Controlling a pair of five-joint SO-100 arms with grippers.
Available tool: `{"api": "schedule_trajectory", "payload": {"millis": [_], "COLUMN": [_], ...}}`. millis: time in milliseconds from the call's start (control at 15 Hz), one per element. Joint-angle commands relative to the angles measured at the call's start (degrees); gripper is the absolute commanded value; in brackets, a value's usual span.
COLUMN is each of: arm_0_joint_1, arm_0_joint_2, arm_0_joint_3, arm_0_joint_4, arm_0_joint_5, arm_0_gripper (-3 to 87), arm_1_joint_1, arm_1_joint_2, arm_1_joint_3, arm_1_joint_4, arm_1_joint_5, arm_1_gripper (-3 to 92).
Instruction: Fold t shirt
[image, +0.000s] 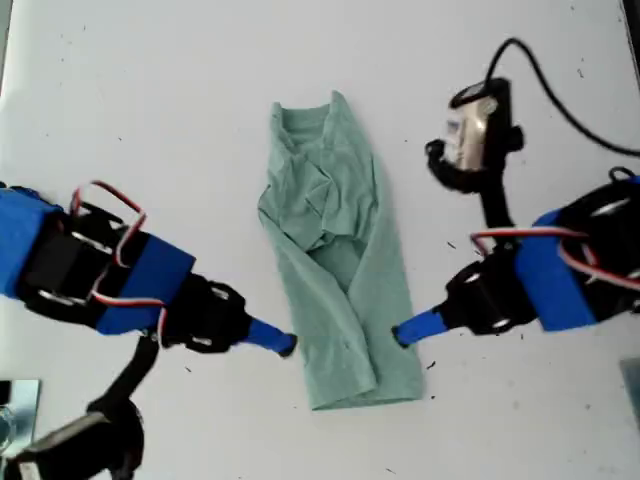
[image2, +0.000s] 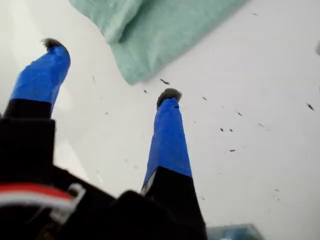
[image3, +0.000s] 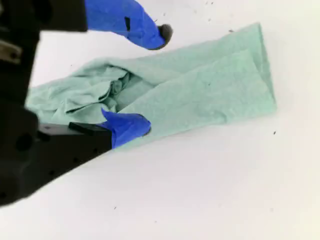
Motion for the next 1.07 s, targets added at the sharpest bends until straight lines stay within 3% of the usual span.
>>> {"api": "schedule_trajectory", "payload": {"millis": [0,533,733,867,1000], "arm_0_joint_1": [1.58,0.0,-1.76,-2.11,-1.67], "arm_0_joint_2": [-11.51,-35.07,-39.55,-42.1,-43.42], "arm_0_joint_3": [-15.91,-26.1,-26.54,-26.98,-27.07], "arm_0_joint_4": [0.62,-7.03,-10.55,-10.72,-10.9], "arm_0_joint_5": [1.41,2.99,3.25,5.01,6.15], "arm_0_gripper": [24.0,24.1,24.2,16.8,-0.1], "arm_1_joint_1": [-3.6,-6.94,-7.47,-8.26,-8.7], "arm_1_joint_2": [-11.78,-29.09,-34.98,-40.34,-43.15], "arm_1_joint_3": [-15.03,-11.25,-0.44,3.08,2.29], "arm_1_joint_4": [3.16,-8.44,-25.4,-35.68,-39.37], "arm_1_joint_5": [3.6,8.44,10.11,10.11,9.76], "arm_1_gripper": [34.6,34.3,31.3,22.5,7.9]}}
